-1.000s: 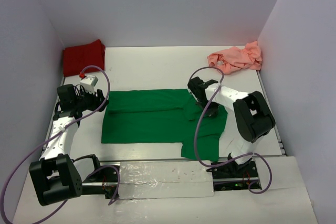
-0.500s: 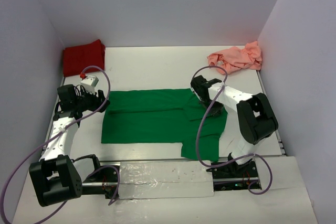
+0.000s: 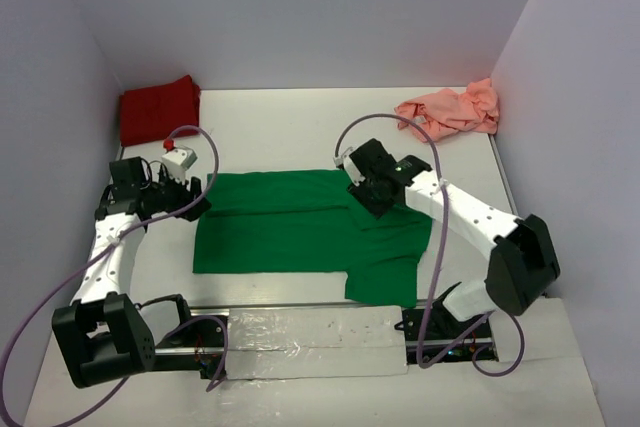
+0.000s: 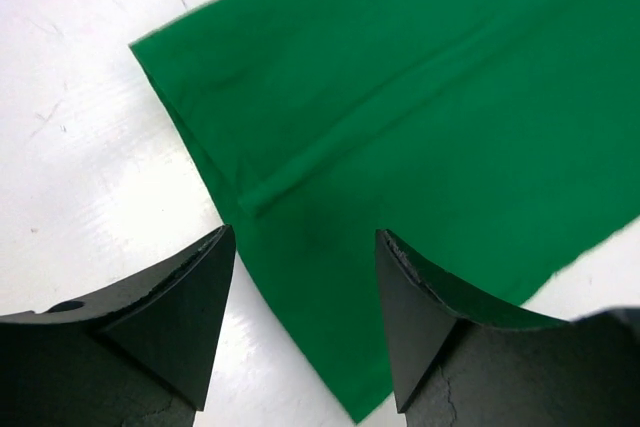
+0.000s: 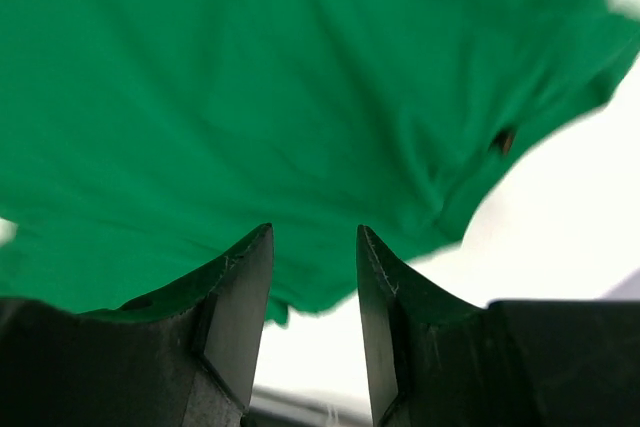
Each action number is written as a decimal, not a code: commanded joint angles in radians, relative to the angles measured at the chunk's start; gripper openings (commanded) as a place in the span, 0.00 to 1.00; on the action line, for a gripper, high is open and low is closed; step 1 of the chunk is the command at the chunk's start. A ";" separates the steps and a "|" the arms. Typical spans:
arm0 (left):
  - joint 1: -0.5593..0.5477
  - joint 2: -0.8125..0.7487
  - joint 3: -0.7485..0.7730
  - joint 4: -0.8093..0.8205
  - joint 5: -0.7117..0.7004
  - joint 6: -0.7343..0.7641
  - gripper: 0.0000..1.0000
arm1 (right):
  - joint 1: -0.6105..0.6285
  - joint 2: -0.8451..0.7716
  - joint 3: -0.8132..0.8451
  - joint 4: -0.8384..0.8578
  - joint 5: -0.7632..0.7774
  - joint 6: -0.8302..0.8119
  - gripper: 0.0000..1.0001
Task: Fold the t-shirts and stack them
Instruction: Fold the flattened tshirt in 1/3 of the way
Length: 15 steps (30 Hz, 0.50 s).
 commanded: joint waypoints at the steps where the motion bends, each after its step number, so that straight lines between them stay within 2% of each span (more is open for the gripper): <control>1: -0.003 -0.010 0.066 -0.230 0.021 0.200 0.67 | 0.014 -0.079 0.055 0.095 -0.057 0.016 0.47; 6: 0.000 0.052 0.064 -0.484 -0.055 0.487 0.66 | 0.015 -0.067 0.071 0.145 -0.050 0.025 0.47; 8: 0.011 0.102 0.055 -0.540 -0.086 0.582 0.66 | 0.014 -0.062 0.069 0.158 -0.046 0.030 0.47; 12: 0.073 0.129 0.012 -0.539 -0.195 0.617 0.66 | 0.015 -0.066 0.048 0.182 -0.053 0.033 0.47; 15: 0.138 0.113 0.000 -0.534 -0.212 0.638 0.66 | 0.014 -0.067 0.032 0.196 -0.030 0.033 0.47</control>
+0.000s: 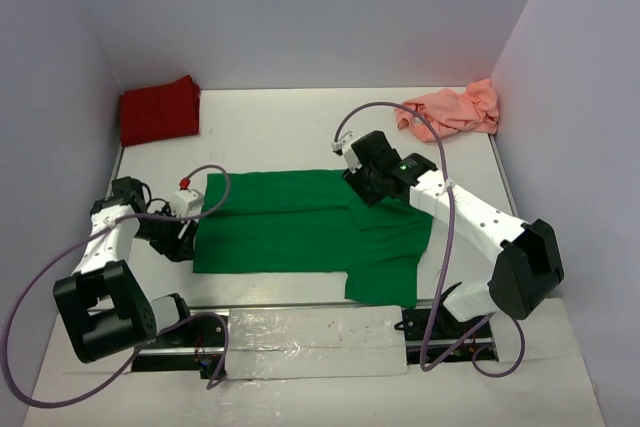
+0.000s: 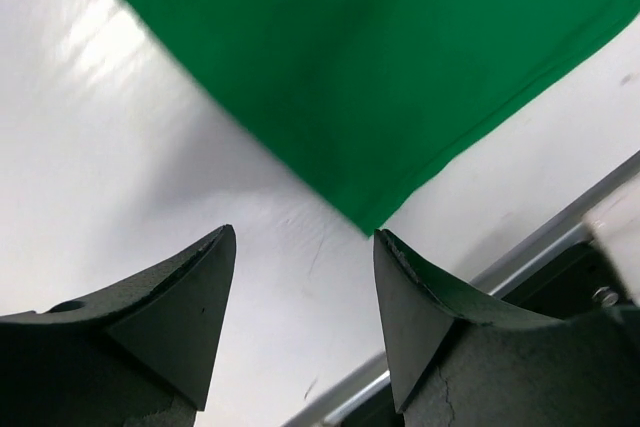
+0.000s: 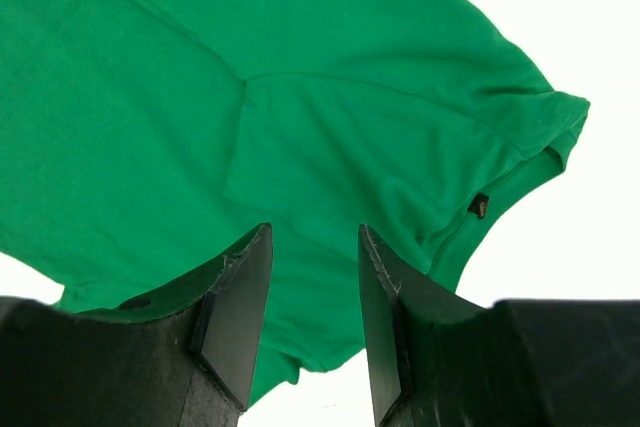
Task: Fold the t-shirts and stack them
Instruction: Fold the flattened tshirt in 1/3 of the way
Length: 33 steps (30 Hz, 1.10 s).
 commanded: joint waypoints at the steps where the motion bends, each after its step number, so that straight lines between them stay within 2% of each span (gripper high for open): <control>1: 0.050 -0.027 -0.002 -0.059 -0.051 0.090 0.66 | -0.004 -0.005 -0.012 0.055 0.016 0.008 0.47; 7: 0.057 -0.047 -0.009 -0.114 -0.037 0.096 0.68 | -0.008 -0.010 -0.006 0.064 0.011 0.011 0.47; 11: 0.057 0.011 0.007 -0.142 -0.028 0.130 0.70 | -0.010 -0.004 0.010 0.061 0.014 0.012 0.47; 16: 0.057 0.068 0.075 -0.194 -0.010 0.189 0.81 | -0.013 -0.001 0.020 0.055 0.019 0.006 0.48; 21: 0.056 0.089 0.078 -0.087 0.012 0.153 0.84 | -0.025 -0.001 0.016 0.060 0.022 0.006 0.48; 23: 0.057 0.085 0.063 -0.039 0.017 0.125 0.93 | -0.031 -0.001 0.010 0.063 0.024 0.005 0.48; 27: 0.056 0.043 0.031 0.079 0.044 0.047 0.93 | -0.045 0.005 0.011 0.064 0.019 0.006 0.48; 31: 0.057 0.011 0.018 0.099 0.104 0.028 0.92 | -0.050 0.022 0.002 0.040 0.034 -0.007 0.48; 33: 0.057 0.002 0.020 0.078 0.115 0.026 0.92 | -0.057 0.044 -0.001 -0.033 0.007 -0.024 0.47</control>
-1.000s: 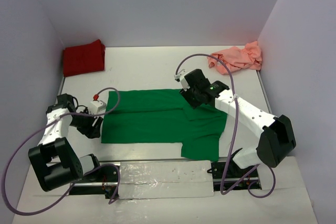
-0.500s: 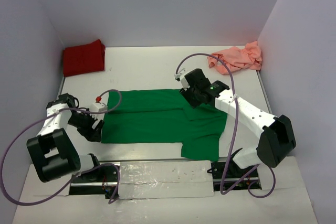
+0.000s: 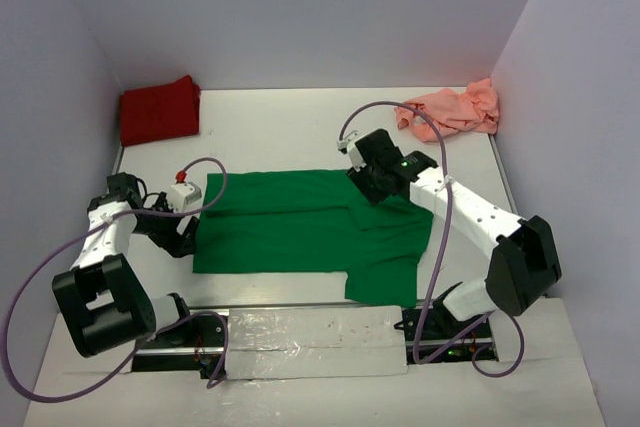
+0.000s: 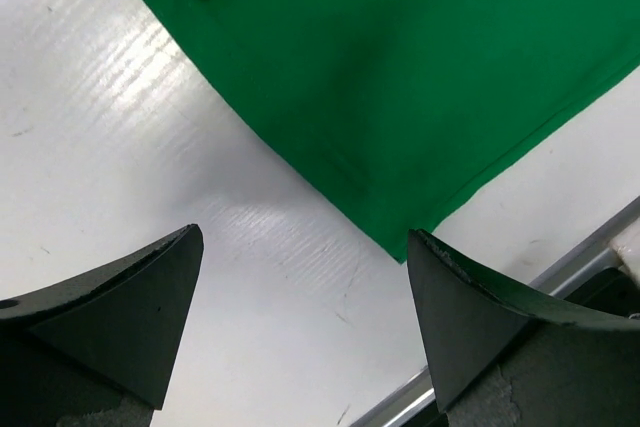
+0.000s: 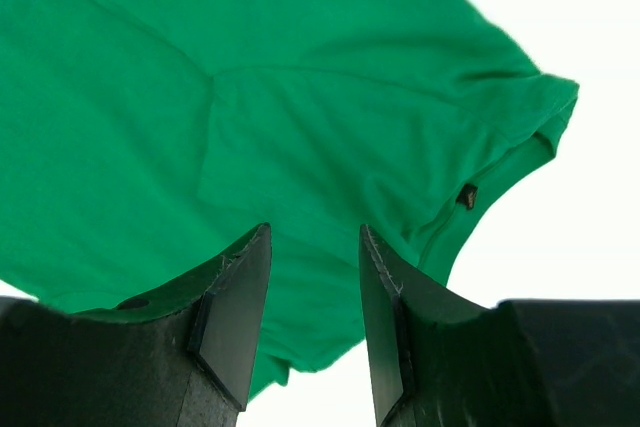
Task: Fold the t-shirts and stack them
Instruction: Fold the flattened tshirt in 1/3 of the way
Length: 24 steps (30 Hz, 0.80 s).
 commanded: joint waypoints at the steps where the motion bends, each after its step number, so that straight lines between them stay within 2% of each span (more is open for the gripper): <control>1: 0.010 -0.041 -0.006 0.034 0.077 -0.025 0.92 | -0.014 0.035 0.006 -0.126 -0.021 -0.041 0.47; 4: 0.010 -0.050 -0.015 0.044 0.072 -0.031 0.92 | -0.014 0.058 -0.009 -0.260 -0.133 -0.085 0.47; 6: 0.011 -0.048 -0.015 0.051 0.070 -0.031 0.92 | -0.010 0.043 -0.041 -0.293 -0.179 -0.108 0.47; 9: 0.014 -0.039 -0.014 0.066 0.084 -0.041 0.92 | 0.041 -0.001 -0.099 -0.322 -0.158 -0.180 0.47; 17: 0.031 -0.080 -0.025 0.175 0.118 -0.157 0.92 | 0.191 -0.194 -0.201 -0.266 -0.066 -0.240 0.47; 20: 0.034 -0.131 -0.047 0.300 0.136 -0.269 0.92 | 0.194 -0.228 -0.198 -0.102 -0.004 -0.165 0.46; 22: 0.036 -0.180 -0.072 0.398 0.142 -0.398 0.92 | 0.191 -0.225 -0.209 0.034 0.050 -0.134 0.40; 23: 0.036 -0.198 -0.081 0.513 0.143 -0.445 0.92 | 0.191 -0.200 -0.209 0.073 0.072 -0.122 0.35; 24: 0.036 -0.214 -0.090 0.578 0.139 -0.561 0.91 | 0.181 -0.175 -0.192 0.103 0.083 -0.111 0.21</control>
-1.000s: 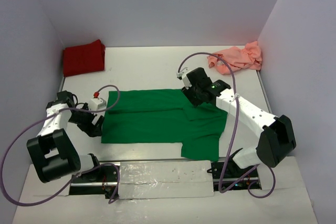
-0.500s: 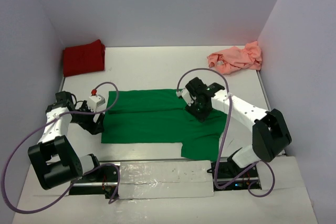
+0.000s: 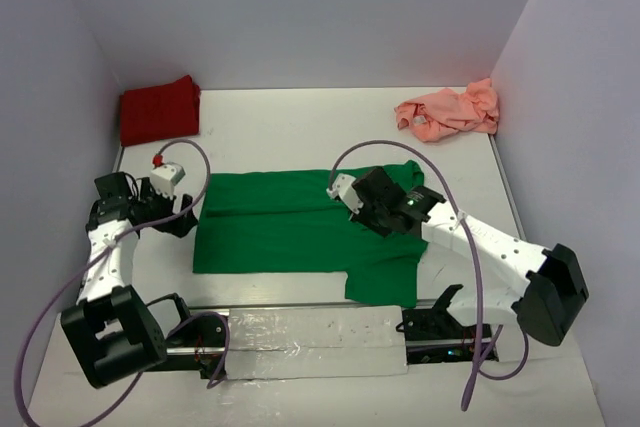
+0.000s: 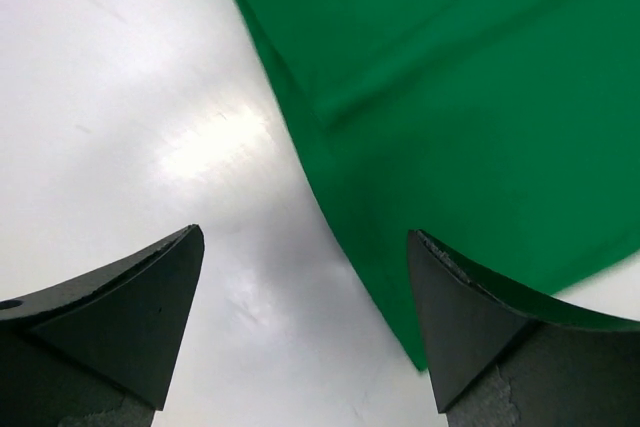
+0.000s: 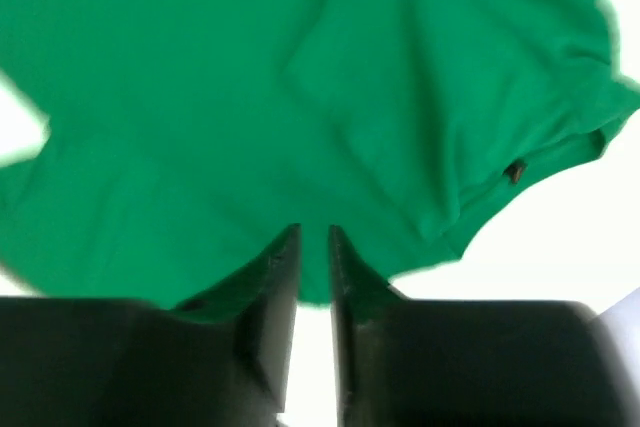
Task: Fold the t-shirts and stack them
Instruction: Fold the flattened tshirt in 1/3 of the way
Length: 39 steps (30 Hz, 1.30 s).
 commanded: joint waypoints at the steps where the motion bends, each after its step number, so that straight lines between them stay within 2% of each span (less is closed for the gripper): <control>1: 0.008 -0.085 -0.025 0.327 0.052 -0.302 0.91 | -0.013 0.059 0.028 0.250 0.101 0.066 0.07; 2: 0.006 -0.091 -0.031 0.415 0.062 -0.346 0.89 | -0.019 0.110 0.043 0.267 0.111 0.080 0.00; 4: -0.003 -0.070 -0.017 0.467 0.066 -0.457 0.78 | -0.043 0.166 0.100 0.281 0.082 0.097 0.00; 5: -0.015 -0.048 0.010 0.485 0.051 -0.491 0.44 | -0.049 0.212 0.116 0.289 0.089 0.109 0.00; 7: -0.029 0.043 0.082 0.459 0.049 -0.537 0.11 | -0.075 0.264 0.179 0.274 0.097 0.146 0.00; 9: -0.043 0.140 0.118 0.435 0.069 -0.561 0.01 | -0.109 0.342 0.241 0.243 0.097 0.183 0.00; 13: -0.102 0.243 0.156 0.422 0.043 -0.559 0.00 | -0.140 0.476 0.324 0.177 0.132 0.245 0.00; 19: -0.227 0.311 0.179 0.427 -0.013 -0.574 0.00 | -0.215 0.586 0.386 0.079 0.063 0.333 0.00; 23: -0.242 0.355 0.228 0.379 -0.006 -0.574 0.00 | -0.266 0.652 0.433 -0.003 -0.056 0.368 0.00; 28: -0.242 0.349 0.244 0.390 -0.027 -0.592 0.00 | -0.284 0.688 0.437 -0.039 -0.121 0.376 0.00; 34: -0.267 0.409 0.305 0.329 0.002 -0.606 0.00 | -0.307 0.750 0.460 -0.081 -0.247 0.417 0.00; 39: -0.297 0.483 0.362 0.234 0.028 -0.560 0.00 | -0.322 0.790 0.477 -0.093 -0.305 0.423 0.00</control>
